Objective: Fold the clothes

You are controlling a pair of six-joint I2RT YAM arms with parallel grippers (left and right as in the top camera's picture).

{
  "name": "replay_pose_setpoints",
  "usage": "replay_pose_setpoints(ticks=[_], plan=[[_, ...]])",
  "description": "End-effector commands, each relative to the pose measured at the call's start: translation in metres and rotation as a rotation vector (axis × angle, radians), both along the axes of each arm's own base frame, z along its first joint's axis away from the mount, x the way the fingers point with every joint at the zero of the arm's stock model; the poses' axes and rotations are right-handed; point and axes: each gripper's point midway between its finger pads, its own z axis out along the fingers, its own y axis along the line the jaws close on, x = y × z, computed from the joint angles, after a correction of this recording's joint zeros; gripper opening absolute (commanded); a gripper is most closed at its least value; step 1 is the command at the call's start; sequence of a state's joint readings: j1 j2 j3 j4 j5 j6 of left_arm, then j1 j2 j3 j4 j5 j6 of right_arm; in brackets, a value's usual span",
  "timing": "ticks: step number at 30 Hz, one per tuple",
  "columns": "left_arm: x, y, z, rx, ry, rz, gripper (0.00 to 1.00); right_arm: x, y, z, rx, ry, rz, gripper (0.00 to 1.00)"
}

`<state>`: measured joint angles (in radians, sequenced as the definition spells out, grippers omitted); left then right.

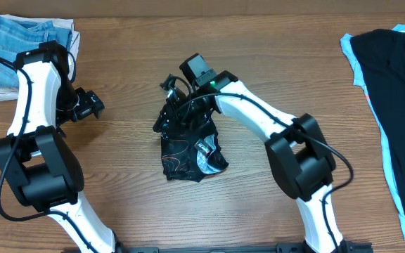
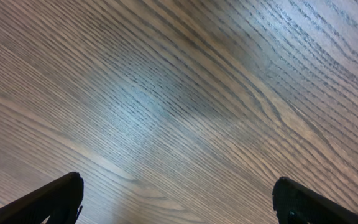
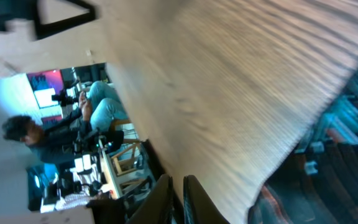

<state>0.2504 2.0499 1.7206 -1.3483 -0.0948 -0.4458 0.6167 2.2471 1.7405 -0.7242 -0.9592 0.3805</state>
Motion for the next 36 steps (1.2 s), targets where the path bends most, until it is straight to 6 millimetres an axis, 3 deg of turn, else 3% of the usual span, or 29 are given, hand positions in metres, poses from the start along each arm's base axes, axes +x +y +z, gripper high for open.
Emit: replay_pose_setpoints(ticks=[1, 6, 11, 15, 21, 24, 27, 30, 36], plan=[[-0.002, 0.0, 0.0, 0.008, 0.007, 0.004, 1.0, 0.005, -0.012, -0.05, -0.098, 0.082, -0.051, 0.11], [-0.002, 0.0, 0.0, 0.008, 0.007, 0.004, 1.0, 0.018, -0.022, -0.085, -0.138, 0.098, -0.086, 0.16], [-0.001, -0.003, 0.0, -0.013, 0.002, 0.006, 1.0, 0.044, -0.028, -0.088, -0.095, 0.041, -0.126, 0.2], [-0.001, -0.004, 0.0, -0.017, 0.001, 0.006, 1.0, 0.059, -0.035, -0.076, -0.075, 0.031, -0.152, 0.16], [0.0, -0.004, 0.0, -0.016, -0.003, 0.006, 1.0, 0.066, -0.04, -0.023, -0.065, 0.002, -0.149, 0.16], [0.0, -0.004, 0.0, -0.016, -0.002, 0.006, 1.0, 0.056, -0.041, 0.008, -0.051, 0.032, -0.137, 0.16], [0.0, -0.004, 0.0, -0.017, -0.002, 0.006, 1.0, 0.039, -0.046, 0.022, -0.069, 0.08, -0.124, 0.16], [0.0, -0.004, 0.0, -0.017, -0.002, 0.006, 1.0, 0.022, -0.048, 0.018, -0.099, 0.099, -0.077, 0.18], [0.0, -0.004, 0.0, -0.017, -0.001, 0.006, 1.0, -0.011, -0.045, -0.015, -0.167, 0.16, -0.032, 0.22]])
